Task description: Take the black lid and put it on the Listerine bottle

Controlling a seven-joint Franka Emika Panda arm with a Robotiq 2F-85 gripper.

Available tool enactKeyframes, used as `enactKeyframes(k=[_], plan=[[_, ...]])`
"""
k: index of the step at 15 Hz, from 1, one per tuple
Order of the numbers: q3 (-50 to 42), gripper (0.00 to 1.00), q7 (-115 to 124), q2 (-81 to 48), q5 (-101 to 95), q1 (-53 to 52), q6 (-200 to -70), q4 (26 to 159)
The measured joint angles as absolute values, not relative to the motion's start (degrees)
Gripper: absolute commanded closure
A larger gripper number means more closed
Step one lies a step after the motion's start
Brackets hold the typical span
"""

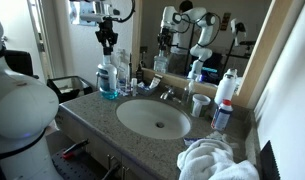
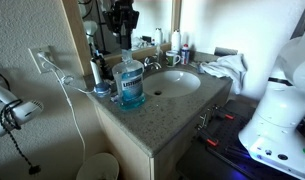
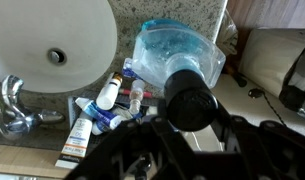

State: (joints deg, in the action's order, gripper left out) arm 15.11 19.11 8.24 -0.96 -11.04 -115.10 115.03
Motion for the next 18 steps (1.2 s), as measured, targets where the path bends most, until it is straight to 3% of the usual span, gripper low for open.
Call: enactKeyframes(k=[18], plan=[[13.7, 0.80, 19.2, 8.2, -0.3, -10.9, -114.9, 114.5]])
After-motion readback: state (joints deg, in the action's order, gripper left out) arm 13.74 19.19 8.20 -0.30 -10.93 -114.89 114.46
